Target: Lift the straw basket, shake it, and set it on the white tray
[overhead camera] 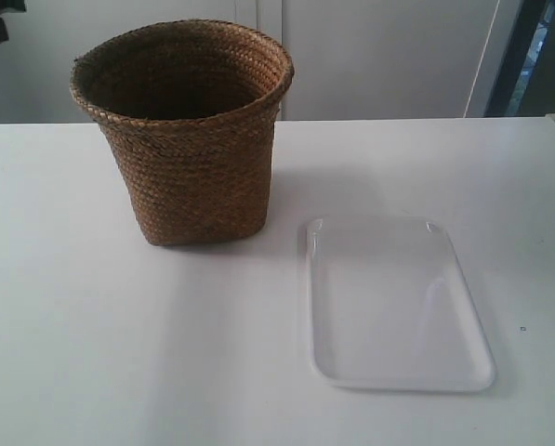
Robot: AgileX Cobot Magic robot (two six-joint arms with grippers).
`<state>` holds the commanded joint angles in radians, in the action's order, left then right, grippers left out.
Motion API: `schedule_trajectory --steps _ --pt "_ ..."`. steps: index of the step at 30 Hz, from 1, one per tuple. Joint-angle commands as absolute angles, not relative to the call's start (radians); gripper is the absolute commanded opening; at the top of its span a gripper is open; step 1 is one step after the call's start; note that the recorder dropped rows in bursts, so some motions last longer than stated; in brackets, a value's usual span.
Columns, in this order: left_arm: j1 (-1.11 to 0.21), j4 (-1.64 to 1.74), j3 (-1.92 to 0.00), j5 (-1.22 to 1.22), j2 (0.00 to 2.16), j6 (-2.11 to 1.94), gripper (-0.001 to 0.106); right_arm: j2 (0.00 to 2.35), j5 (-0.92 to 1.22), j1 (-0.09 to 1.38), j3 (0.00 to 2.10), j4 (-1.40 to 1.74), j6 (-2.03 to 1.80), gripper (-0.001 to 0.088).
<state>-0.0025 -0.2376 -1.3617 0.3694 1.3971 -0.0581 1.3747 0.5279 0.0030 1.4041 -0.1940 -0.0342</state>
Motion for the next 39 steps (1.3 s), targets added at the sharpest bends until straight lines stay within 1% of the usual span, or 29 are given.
schedule_trajectory --steps 3,8,14,17,21,23,24,26,27,28,29,30,31,33,35,39 --pt "-0.003 -0.238 -1.503 0.484 1.453 -0.048 0.000 1.469 0.698 0.016 1.572 -0.267 0.052 0.0000" --pt "-0.003 -0.224 -1.677 0.657 1.535 -0.072 0.000 1.603 0.859 0.048 1.782 -0.279 0.052 0.0000" --pt "-0.003 -0.230 -1.756 0.769 1.615 -0.108 0.000 1.788 1.087 0.080 1.984 -0.285 0.079 0.0000" --pt "-0.003 -0.233 -1.758 0.799 1.643 -0.109 0.000 1.823 1.109 0.082 2.006 -0.335 0.079 0.0000" --pt "-0.003 -0.233 -1.758 0.822 1.665 -0.109 0.000 1.833 1.068 0.082 2.006 -0.380 0.099 0.0000" --pt "-0.003 -0.230 -1.758 0.805 1.672 -0.086 0.003 1.837 1.040 0.082 2.004 -0.426 0.146 0.0019" --pt "-0.003 -0.230 -1.758 0.803 1.675 -0.082 0.007 1.840 1.030 0.082 2.004 -0.455 0.171 0.0051" --pt "-0.003 -0.237 -1.758 0.792 1.680 -0.082 0.021 1.847 1.017 0.082 2.004 -0.513 0.196 0.0144" --pt "-0.003 -0.237 -1.758 0.785 1.687 -0.082 0.040 1.861 1.017 0.082 2.002 -0.539 0.208 0.0285" --pt "-0.003 -0.237 -1.758 0.785 1.690 -0.082 0.047 1.867 1.021 0.082 2.002 -0.541 0.208 0.0364" --pt "-0.003 -0.231 -1.758 0.787 1.701 -0.082 0.062 1.886 1.036 0.082 2.002 -0.541 0.208 0.0517" --pt "-0.003 -0.231 -1.758 0.787 1.707 -0.082 0.065 1.894 1.038 0.082 2.002 -0.541 0.208 0.0569" --pt "-0.003 -0.231 -1.758 0.780 1.724 -0.082 0.068 1.908 1.047 0.082 2.001 -0.541 0.205 0.0673" --pt "-0.003 -0.234 -1.758 0.764 1.744 -0.094 0.068 1.916 1.047 0.082 2.001 -0.543 0.205 0.0727" --pt "-0.003 -0.234 -1.758 0.755 1.757 -0.094 0.068 1.928 1.015 0.082 2.001 -0.543 0.205 0.0727" --pt "-0.003 -0.245 -1.758 0.753 1.793 -0.094 0.068 1.987 1.019 0.098 2.001 -0.546 0.199 0.0727"
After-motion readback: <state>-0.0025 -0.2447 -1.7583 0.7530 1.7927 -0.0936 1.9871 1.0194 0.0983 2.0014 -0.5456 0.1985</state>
